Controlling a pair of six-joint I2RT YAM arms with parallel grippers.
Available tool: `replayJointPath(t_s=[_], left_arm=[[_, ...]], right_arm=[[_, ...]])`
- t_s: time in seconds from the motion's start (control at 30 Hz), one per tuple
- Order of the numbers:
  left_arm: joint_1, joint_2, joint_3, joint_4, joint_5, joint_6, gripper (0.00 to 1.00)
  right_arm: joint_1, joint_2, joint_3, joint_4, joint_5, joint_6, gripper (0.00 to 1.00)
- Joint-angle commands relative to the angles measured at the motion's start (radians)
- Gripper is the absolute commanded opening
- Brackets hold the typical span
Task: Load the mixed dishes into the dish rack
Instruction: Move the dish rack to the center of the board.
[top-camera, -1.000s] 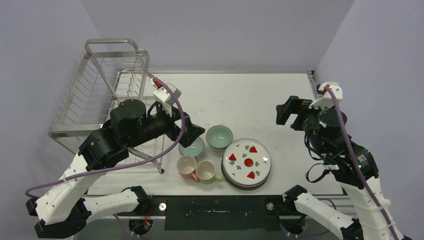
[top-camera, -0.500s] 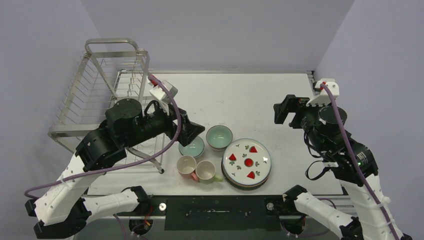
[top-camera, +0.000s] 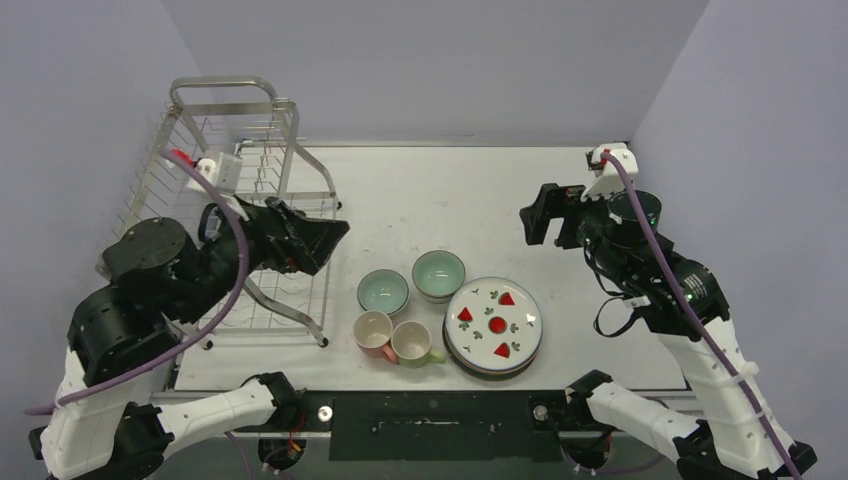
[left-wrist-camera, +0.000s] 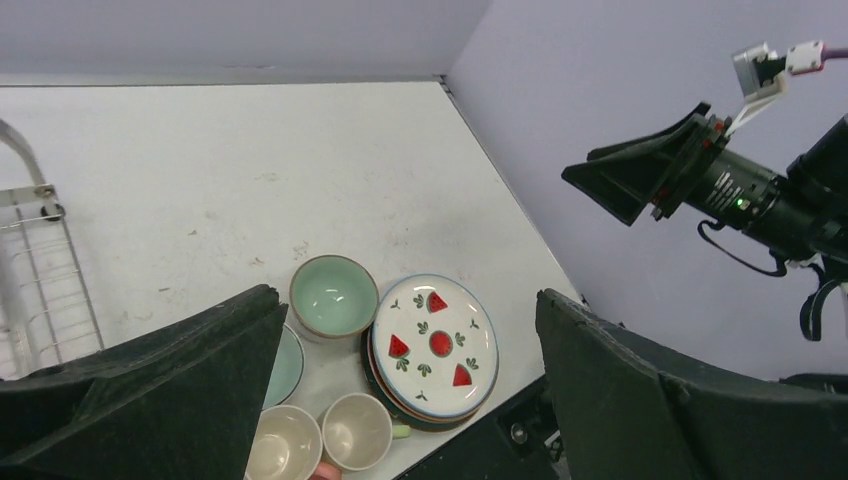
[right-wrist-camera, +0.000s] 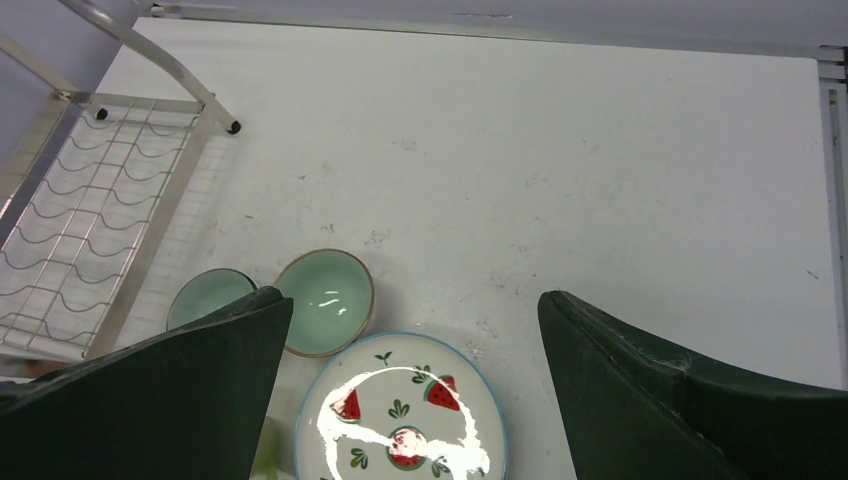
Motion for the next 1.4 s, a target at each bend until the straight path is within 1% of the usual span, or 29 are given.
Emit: replayJointPath(t_s=[0.0,0.1,0.17,0.3,0.5,0.63,0.9,1.03,1.23,1.37], left_arm=[[-0.001,-0.043,0.061,-0.107,-0.193,-0.125,0.95],[-0.001,-0.051,0.085,-0.136,-0.229,-0.142,0.95],[-0.001,-0.054,0.100,-0.136,-0.230,-0.132,0.95],[-0.001,-0.068,0.094,-0.098,-0.212,-0.076,0.95],[-0.001,-0.127,0.050,-0.019,-0.198,0.004,0.97],[-0.002,-0.161,0.023,0.021,-0.173,0.049,0.97],[-0.003,-0.176,0.025,0.022,-0.091,0.111,0.97],[-0.002,-0.176,0.029,0.013,-0.065,0.120,0.97],[-0.002,-0.162,0.039,-0.006,-0.021,0.132,0.97],[-0.002,-0.156,0.053,-0.025,0.006,0.137,0.97]], right_arm=[[0.008,0.072,0.049,0.091,-0.103,0.013,1.00],[0.036,0.129,0.072,0.143,-0.161,0.028,1.00],[0.081,0.168,0.085,0.185,-0.180,0.042,1.00],[0.206,0.252,0.115,0.265,-0.140,0.074,1.00],[0.302,0.383,0.137,0.436,-0.140,0.199,1.00],[0.342,0.468,0.154,0.560,-0.159,0.284,1.00],[0.411,0.639,0.234,0.766,-0.186,0.415,1.00],[0.431,0.715,0.272,0.822,-0.203,0.460,1.00],[0.460,0.797,0.277,0.985,-0.339,0.466,1.00],[0.492,0.808,0.231,1.074,-0.505,0.380,1.00]])
